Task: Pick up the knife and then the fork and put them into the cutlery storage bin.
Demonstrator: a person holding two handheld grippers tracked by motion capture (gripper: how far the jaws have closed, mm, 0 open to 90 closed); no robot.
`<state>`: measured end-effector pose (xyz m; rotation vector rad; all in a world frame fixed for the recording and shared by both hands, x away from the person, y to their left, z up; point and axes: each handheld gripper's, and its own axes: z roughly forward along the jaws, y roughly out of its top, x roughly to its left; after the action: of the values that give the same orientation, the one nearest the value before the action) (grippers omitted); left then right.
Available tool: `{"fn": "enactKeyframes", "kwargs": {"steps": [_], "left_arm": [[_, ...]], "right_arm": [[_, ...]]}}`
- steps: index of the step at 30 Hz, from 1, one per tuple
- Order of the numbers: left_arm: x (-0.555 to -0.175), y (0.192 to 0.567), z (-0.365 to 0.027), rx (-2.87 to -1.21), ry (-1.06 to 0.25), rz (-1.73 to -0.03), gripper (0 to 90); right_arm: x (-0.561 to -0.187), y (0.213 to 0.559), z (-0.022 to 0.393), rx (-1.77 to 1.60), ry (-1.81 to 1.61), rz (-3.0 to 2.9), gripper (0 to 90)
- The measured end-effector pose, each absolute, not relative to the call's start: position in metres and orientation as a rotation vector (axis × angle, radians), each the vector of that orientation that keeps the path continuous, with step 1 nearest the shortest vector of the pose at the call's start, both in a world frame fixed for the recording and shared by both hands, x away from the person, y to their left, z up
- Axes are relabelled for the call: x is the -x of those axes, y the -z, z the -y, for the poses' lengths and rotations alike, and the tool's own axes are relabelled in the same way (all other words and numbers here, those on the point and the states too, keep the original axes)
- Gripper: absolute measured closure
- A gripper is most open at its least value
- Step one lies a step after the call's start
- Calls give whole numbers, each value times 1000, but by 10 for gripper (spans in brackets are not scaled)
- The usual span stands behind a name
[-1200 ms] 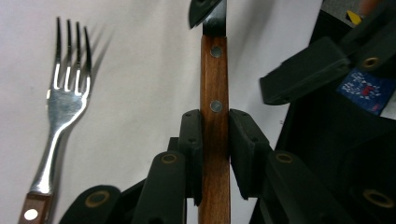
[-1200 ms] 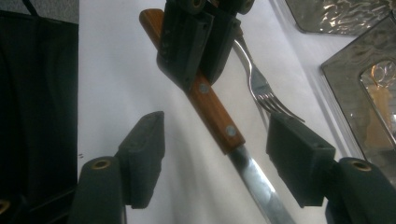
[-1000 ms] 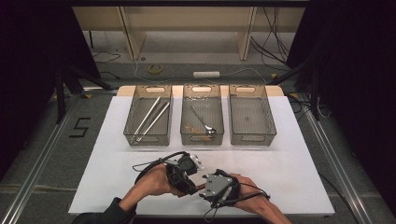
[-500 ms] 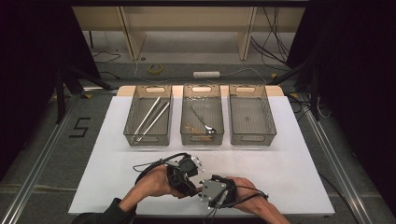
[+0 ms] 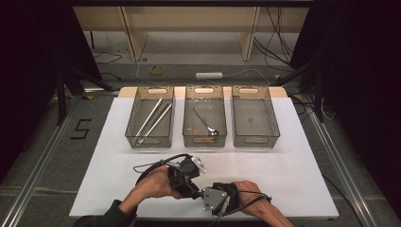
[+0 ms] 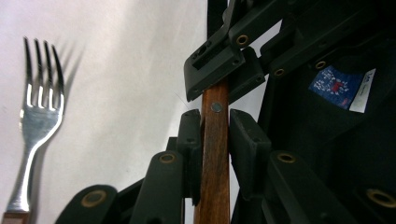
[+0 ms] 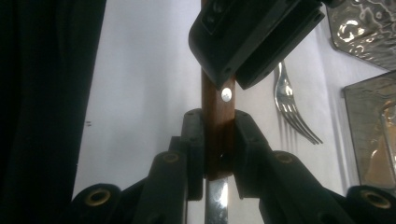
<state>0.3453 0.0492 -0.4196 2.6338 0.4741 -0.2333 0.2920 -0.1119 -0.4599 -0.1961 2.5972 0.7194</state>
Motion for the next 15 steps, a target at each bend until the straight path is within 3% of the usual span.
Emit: {"fn": "enactKeyframes", "kwargs": {"steps": [1,7,11,15], "left_arm": [[-346,419,-50,-2627,234,-475,719],[-347,414,-55,-2586,180,-493,434],[-350,407,-63,-2526,124,-496,320],[-350,398,-74,-2472,44,-498,276]], "right_arm": [[-293,459,113,203,-715,-2592,774],[-296,455,118,179,-712,-2587,774],[-297,454,123,149,-706,-2584,774],[-301,450,132,93,-722,-2565,774]]}}
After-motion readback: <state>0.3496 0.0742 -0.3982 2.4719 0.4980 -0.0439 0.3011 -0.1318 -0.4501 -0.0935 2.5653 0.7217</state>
